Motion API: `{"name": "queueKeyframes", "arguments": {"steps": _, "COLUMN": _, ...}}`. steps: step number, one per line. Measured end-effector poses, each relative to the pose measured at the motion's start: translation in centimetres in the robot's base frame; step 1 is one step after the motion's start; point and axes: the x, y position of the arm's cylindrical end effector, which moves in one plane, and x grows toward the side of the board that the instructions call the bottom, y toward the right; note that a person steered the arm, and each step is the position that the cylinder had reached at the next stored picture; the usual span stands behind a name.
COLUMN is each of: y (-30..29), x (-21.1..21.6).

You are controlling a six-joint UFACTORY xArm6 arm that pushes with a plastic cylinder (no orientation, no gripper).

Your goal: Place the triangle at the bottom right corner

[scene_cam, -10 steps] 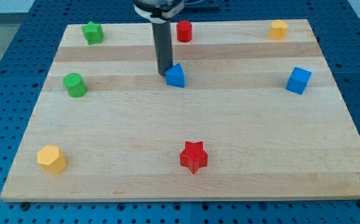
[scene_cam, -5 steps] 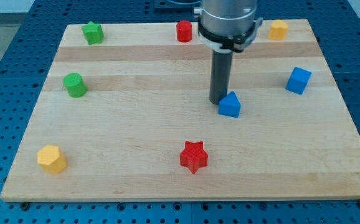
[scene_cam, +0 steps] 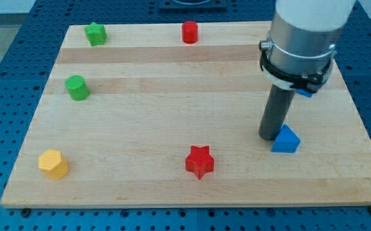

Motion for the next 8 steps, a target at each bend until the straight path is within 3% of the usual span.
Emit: {"name": "queueKeyframes", "arguments": {"steps": 8, "y": 6.3, "x": 3.1}}
